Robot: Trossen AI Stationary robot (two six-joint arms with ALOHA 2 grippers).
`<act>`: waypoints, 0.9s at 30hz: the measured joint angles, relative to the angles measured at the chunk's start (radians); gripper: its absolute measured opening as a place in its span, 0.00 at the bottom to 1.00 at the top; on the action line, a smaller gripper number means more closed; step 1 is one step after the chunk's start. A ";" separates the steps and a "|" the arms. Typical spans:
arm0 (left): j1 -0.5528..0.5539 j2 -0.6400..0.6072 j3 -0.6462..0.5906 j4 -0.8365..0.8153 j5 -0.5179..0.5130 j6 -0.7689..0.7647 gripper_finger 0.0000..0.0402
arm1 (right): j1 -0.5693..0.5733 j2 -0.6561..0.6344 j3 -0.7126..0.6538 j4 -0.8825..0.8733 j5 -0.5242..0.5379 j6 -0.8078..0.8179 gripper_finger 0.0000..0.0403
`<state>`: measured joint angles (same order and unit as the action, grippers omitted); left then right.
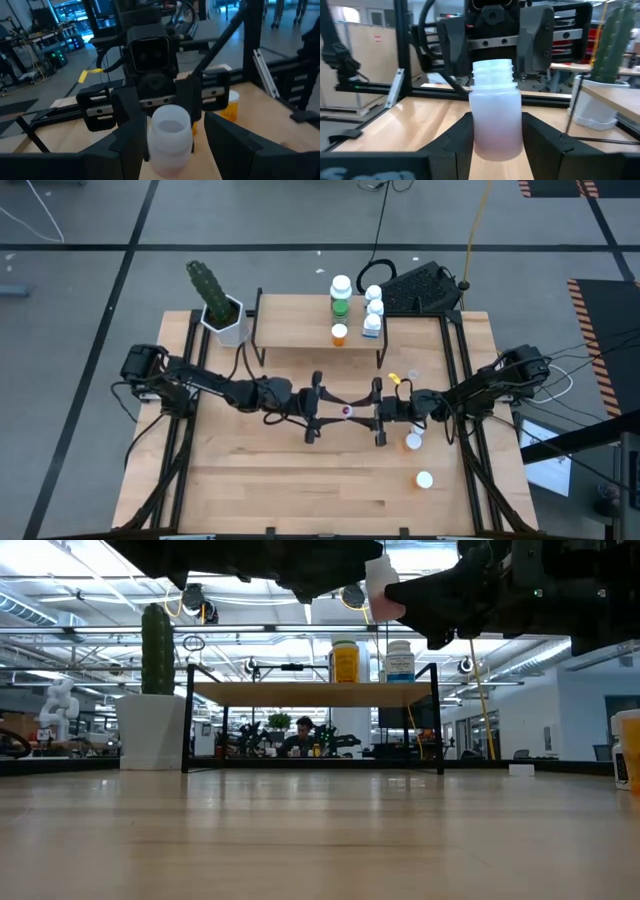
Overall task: Pick and place medicine bottles onto shelf by color
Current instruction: Move the transparent capsule bottle to the center of the table
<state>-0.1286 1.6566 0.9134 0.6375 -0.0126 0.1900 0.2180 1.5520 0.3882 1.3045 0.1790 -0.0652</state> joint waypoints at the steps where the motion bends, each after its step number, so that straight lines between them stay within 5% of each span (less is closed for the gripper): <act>1: 0.002 0.000 0.000 0.003 0.000 -0.013 0.50 | 0.000 0.000 0.000 0.000 0.011 -0.004 0.35; 20: 0.007 0.055 0.002 0.021 -0.019 -0.019 0.49 | 0.000 0.000 0.028 -0.015 0.026 -0.027 0.35; 27: 0.007 0.055 0.002 0.017 -0.019 -0.017 0.38 | 0.000 0.000 0.027 -0.023 0.026 -0.011 0.37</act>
<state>-0.1219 1.7119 0.9150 0.6540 -0.0319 0.1730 0.2180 1.5524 0.4156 1.2816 0.2050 -0.0758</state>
